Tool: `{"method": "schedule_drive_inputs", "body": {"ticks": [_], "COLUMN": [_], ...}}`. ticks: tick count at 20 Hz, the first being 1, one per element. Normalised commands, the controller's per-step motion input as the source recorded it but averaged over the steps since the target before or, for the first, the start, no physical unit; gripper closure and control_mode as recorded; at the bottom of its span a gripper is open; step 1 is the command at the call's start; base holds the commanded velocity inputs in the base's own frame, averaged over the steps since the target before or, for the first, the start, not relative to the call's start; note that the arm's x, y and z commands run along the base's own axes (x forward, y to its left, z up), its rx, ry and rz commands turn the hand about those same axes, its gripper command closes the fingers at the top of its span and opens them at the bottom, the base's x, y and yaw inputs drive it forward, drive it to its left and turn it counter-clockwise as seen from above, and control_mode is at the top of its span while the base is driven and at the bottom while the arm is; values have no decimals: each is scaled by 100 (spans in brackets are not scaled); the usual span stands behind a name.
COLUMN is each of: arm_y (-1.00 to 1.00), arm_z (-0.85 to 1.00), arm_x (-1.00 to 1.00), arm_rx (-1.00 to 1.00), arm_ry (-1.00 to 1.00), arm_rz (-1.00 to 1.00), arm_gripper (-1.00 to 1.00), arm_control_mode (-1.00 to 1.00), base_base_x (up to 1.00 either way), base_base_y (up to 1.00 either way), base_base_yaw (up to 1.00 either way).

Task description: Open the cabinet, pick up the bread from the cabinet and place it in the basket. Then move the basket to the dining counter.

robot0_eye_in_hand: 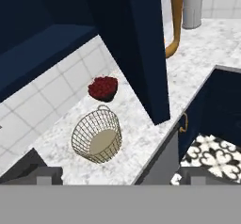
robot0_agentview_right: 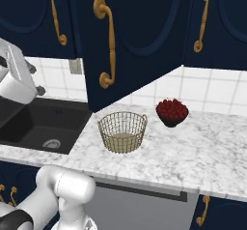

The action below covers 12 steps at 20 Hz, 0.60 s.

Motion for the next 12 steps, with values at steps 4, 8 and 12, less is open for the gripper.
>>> {"method": "schedule_drive_inputs", "body": {"ticks": [4, 8, 12], "arm_y": [6, -6, -42], "arm_z": [0, 0, -11], "arm_x": [47, 34, 28], "arm_rx": [9, 14, 13], "arm_ry": [-15, -26, -38], "arm_rz": [-25, -15, -3], "arm_gripper": [-100, -100, -100], "arm_control_mode": [-100, -100, -100], "base_base_x": [0, 0, 0], "base_base_y": [0, 0, 0], "base_base_yaw": [0, 0, 0]}}
